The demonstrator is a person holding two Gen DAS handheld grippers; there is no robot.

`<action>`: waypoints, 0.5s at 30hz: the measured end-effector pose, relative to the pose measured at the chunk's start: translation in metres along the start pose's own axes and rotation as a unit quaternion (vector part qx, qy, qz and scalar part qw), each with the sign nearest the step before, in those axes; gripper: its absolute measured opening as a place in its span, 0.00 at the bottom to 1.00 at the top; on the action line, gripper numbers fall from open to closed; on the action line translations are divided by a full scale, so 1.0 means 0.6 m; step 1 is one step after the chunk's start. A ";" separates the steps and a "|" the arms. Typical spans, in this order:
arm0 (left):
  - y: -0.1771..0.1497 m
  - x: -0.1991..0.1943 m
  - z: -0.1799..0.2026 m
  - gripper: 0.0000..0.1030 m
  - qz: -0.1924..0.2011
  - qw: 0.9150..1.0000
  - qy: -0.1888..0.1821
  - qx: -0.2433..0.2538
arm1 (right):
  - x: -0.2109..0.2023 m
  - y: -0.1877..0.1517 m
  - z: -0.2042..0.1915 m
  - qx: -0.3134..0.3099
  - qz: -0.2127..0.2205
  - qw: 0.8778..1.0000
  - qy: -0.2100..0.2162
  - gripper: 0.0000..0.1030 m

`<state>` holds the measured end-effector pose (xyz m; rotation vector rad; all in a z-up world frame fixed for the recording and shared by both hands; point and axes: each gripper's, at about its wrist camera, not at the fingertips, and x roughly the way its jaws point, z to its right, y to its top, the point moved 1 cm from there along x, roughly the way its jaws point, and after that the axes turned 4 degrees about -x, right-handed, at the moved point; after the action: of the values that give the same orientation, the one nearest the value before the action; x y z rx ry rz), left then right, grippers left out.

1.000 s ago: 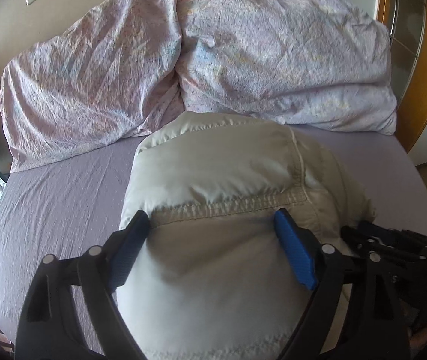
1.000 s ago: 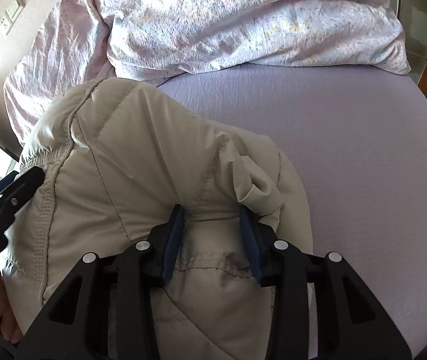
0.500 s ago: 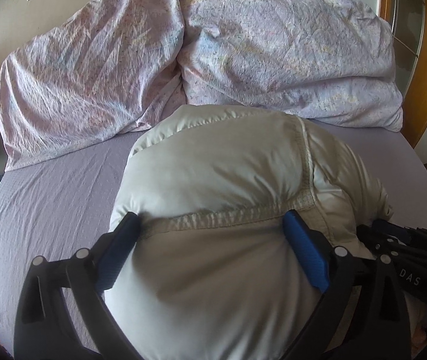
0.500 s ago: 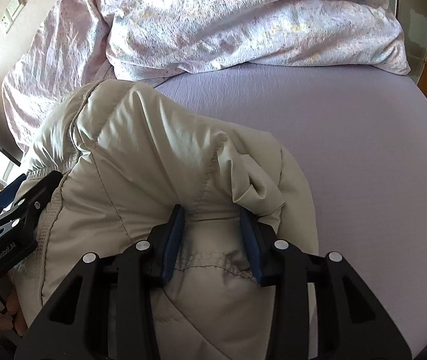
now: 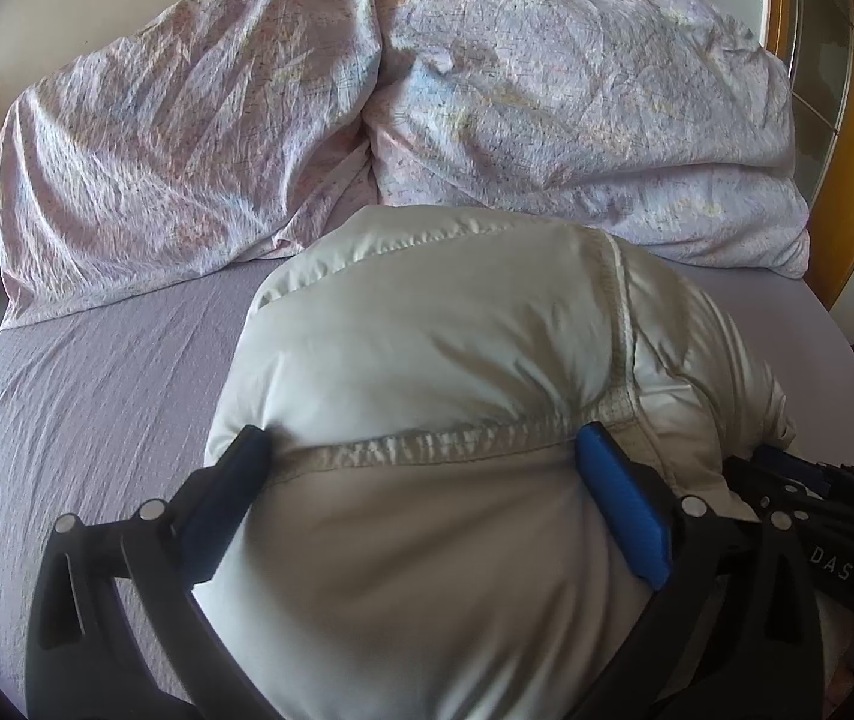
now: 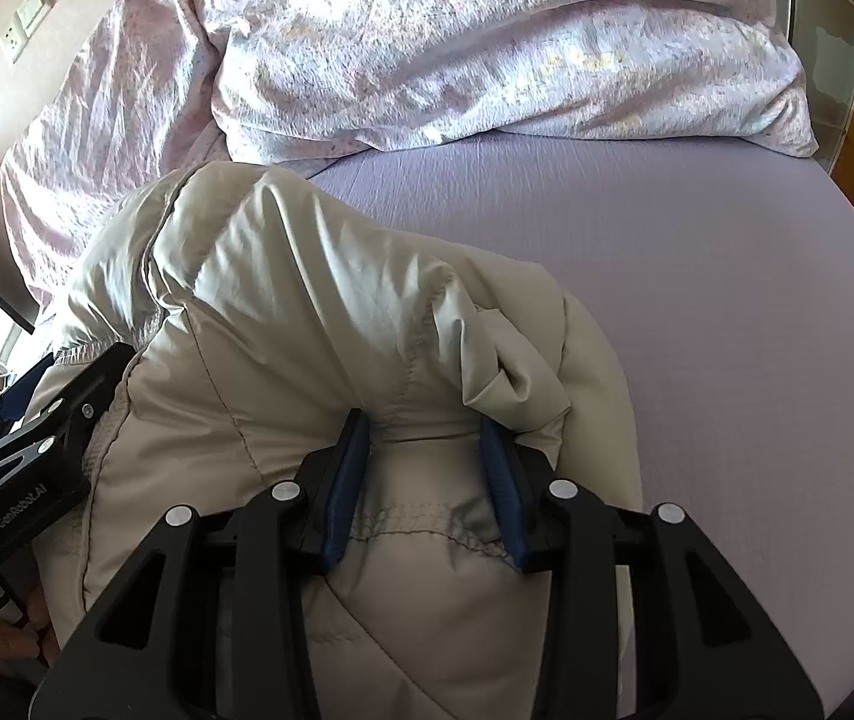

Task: Fold large clothes
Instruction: 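Close the left gripper on the bundle while the right gripper holds it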

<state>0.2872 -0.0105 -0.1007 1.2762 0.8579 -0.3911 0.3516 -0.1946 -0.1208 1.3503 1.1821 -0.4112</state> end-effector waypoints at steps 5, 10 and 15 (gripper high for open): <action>-0.002 0.003 -0.002 0.98 0.007 1.000 0.000 -0.002 | 0.002 -0.001 -0.005 -0.005 0.008 1.000 -0.008 0.39; -0.004 0.006 -0.002 0.98 0.011 1.000 0.004 0.001 | 0.002 0.005 -0.007 -0.013 0.004 1.000 -0.015 0.39; -0.005 0.005 -0.003 0.98 0.013 1.000 0.004 0.002 | -0.050 0.019 0.003 0.010 0.048 0.999 -0.011 0.38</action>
<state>0.2868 -0.0092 -0.1051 1.2918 0.8474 -0.3676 0.3495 -0.2048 -0.0906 1.4105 1.0932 -0.3681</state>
